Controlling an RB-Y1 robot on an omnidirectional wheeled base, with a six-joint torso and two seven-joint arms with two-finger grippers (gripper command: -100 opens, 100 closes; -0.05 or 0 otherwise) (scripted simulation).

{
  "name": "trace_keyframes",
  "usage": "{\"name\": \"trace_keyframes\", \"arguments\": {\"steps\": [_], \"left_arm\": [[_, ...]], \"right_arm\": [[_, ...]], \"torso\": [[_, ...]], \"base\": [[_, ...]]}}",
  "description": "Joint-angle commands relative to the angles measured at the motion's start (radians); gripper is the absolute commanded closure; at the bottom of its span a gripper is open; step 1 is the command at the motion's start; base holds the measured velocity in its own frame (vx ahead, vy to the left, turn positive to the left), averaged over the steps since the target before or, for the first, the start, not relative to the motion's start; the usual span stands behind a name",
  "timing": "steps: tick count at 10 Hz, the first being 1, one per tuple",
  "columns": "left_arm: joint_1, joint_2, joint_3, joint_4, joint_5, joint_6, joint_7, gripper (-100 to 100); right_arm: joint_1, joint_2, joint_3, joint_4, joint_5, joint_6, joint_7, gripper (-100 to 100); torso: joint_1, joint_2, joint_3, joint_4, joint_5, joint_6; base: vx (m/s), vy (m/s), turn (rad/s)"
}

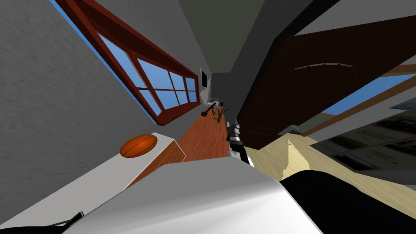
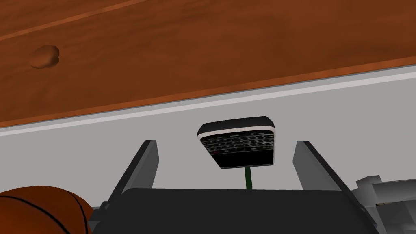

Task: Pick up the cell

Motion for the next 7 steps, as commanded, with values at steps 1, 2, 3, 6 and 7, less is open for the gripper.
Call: {"name": "trace_keyframes", "arguments": {"steps": [1,2,3,6,7], "left_arm": [[0.0,0.0,0.0,0.0,0.0,0.0,0.0,0],[-0.015,-0.028,0.005,0.021,-0.01,0.004,-0.011,-100],[-0.019,-0.035,0.006,0.027,-0.012,0.005,-0.014,-100],[-0.029,-0.06,0.013,0.041,-0.021,0.009,-0.024,-100],[-0.03,-0.062,0.014,0.042,-0.022,0.01,-0.026,100]], "right_arm": [[0.0,0.0,0.0,0.0,0.0,0.0,0.0,0],[0.0,0.0,0.0,0.0,0.0,0.0,0.0,0],[0.0,0.0,0.0,0.0,0.0,0.0,0.0,0],[0.0,0.0,0.0,0.0,0.0,0.0,0.0,0],[0.0,0.0,0.0,0.0,0.0,0.0,0.0,0]], "torso": [[0.0,0.0,0.0,0.0,0.0,0.0],[-0.004,0.002,0.001,0.0,-0.001,0.0],[-0.003,0.002,0.001,0.001,-0.001,0.0],[-0.003,0.003,0.002,0.001,-0.001,0.0],[-0.005,0.003,0.002,0.001,-0.001,0.0]], "base": [[0.006,0.014,0.001],[-0.002,0.041,-0.041],[0.001,0.055,-0.038],[0.001,0.038,-0.028],[-0.002,0.007,0.016]]}}
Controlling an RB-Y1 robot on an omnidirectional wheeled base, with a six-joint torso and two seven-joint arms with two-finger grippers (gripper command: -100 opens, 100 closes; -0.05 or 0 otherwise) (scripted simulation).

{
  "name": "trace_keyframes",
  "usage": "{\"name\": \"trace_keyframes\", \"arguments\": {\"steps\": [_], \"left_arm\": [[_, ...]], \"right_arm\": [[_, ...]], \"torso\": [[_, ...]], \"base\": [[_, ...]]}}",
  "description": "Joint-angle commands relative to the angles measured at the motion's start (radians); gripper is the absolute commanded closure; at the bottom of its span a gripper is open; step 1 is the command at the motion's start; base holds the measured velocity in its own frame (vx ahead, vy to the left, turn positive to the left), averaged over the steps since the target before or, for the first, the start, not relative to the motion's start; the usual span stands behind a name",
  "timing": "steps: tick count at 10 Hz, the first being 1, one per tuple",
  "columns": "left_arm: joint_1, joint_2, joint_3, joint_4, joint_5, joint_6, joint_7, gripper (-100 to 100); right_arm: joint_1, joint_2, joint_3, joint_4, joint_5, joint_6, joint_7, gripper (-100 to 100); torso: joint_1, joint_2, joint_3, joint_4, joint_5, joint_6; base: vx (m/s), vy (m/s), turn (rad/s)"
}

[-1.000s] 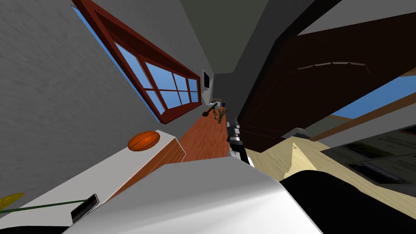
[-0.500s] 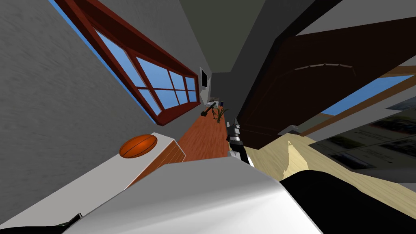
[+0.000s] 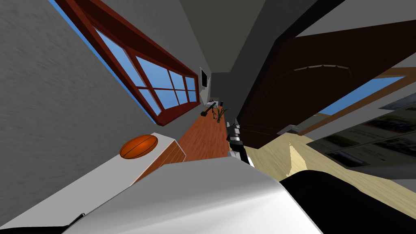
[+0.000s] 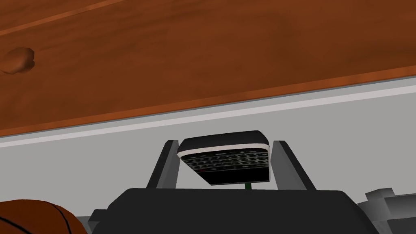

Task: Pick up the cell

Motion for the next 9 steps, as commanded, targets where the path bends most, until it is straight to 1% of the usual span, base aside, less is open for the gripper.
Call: {"name": "trace_keyframes", "arguments": {"steps": [1,4,5,6,7,8,9], "left_arm": [[0.0,0.0,0.0,0.0,0.0,0.0,0.0,100],[-0.001,0.0,0.001,-0.001,0.001,-0.001,0.001,100],[-0.001,0.0,0.001,-0.001,0.001,-0.001,0.001,0],[0.013,0.032,-0.009,-0.022,0.012,-0.007,0.015,100],[0.024,0.054,-0.012,-0.038,0.019,-0.01,0.023,100],[0.026,0.043,-0.003,-0.042,0.015,0.0,0.014,100],[0.026,0.046,-0.005,-0.042,0.016,-0.002,0.017,0]], "right_arm": [[0.0,0.0,0.0,0.0,0.0,0.0,0.0,0],[0.0,0.0,0.0,0.0,0.0,0.0,0.0,0],[0.0,0.0,0.0,0.0,0.0,0.0,0.0,0],[0.0,0.0,0.0,0.0,0.0,0.0,0.0,0],[0.0,0.0,0.0,0.0,0.0,0.0,0.0,0],[0.0,0.0,0.0,0.0,0.0,0.0,0.0,0],[0.0,0.0,0.0,0.0,0.0,0.0,0.0,0]], "torso": [[0.0,0.0,0.0,0.0,0.0,0.0],[0.001,0.0,0.0,-0.001,0.0,0.0],[0.001,0.0,0.0,-0.001,0.0,-0.001],[0.001,0.0,0.0,-0.001,0.0,-0.001],[-0.002,0.0,0.0,-0.001,0.0,-0.001],[-0.004,0.001,0.0,-0.001,-0.001,-0.001],[-0.003,0.0,0.0,0.0,0.0,-0.001]], "base": [[0.0,0.0,0.0],[0.0,0.0,0.0],[0.0,0.0,0.0],[0.003,-0.044,0.058],[0.002,-0.081,0.068],[-0.001,-0.037,0.018],[0.0,-0.007,0.0]]}}
